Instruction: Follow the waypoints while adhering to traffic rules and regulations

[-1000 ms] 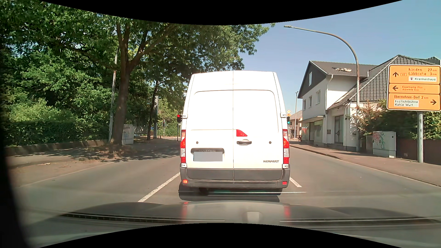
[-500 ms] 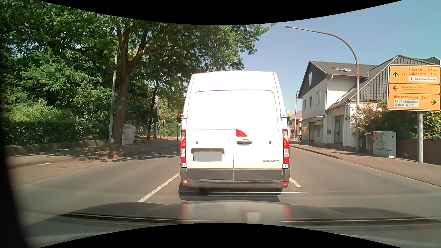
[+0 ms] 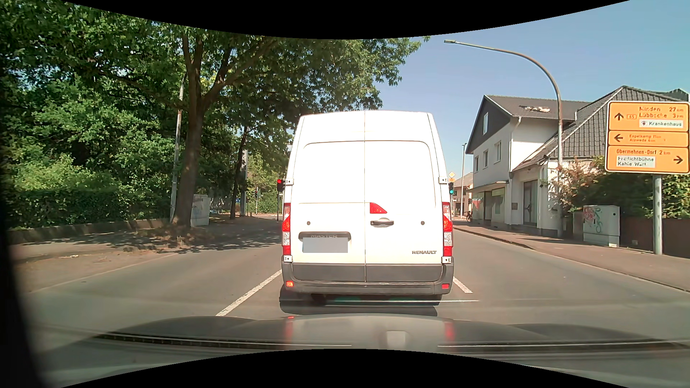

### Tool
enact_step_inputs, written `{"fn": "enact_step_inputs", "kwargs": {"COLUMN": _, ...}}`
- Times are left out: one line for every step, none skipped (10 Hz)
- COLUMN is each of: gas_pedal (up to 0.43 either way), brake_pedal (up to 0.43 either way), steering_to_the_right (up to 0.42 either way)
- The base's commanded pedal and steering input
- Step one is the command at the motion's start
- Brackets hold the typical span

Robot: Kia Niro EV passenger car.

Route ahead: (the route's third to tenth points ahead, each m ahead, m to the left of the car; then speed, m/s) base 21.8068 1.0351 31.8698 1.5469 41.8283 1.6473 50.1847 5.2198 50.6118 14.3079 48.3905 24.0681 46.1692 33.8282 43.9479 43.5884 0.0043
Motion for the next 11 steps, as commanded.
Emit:
{"fn": "enact_step_inputs", "kwargs": {"gas_pedal": 0.000, "brake_pedal": 0.006, "steering_to_the_right": 0.000}}
{"fn": "enact_step_inputs", "kwargs": {"gas_pedal": 0.000, "brake_pedal": 0.006, "steering_to_the_right": 0.000}}
{"fn": "enact_step_inputs", "kwargs": {"gas_pedal": 0.000, "brake_pedal": 0.006, "steering_to_the_right": 0.000}}
{"fn": "enact_step_inputs", "kwargs": {"gas_pedal": 0.000, "brake_pedal": 0.006, "steering_to_the_right": 0.000}}
{"fn": "enact_step_inputs", "kwargs": {"gas_pedal": 0.000, "brake_pedal": 0.006, "steering_to_the_right": 0.001}}
{"fn": "enact_step_inputs", "kwargs": {"gas_pedal": 0.000, "brake_pedal": 0.006, "steering_to_the_right": 0.001}}
{"fn": "enact_step_inputs", "kwargs": {"gas_pedal": 0.000, "brake_pedal": 0.006, "steering_to_the_right": 0.001}}
{"fn": "enact_step_inputs", "kwargs": {"gas_pedal": 0.000, "brake_pedal": 0.006, "steering_to_the_right": 0.000}}
{"fn": "enact_step_inputs", "kwargs": {"gas_pedal": 0.000, "brake_pedal": 0.006, "steering_to_the_right": 0.001}}
{"fn": "enact_step_inputs", "kwargs": {"gas_pedal": 0.000, "brake_pedal": 0.006, "steering_to_the_right": 0.001}}
{"fn": "enact_step_inputs", "kwargs": {"gas_pedal": 0.000, "brake_pedal": 0.006, "steering_to_the_right": 0.001}}
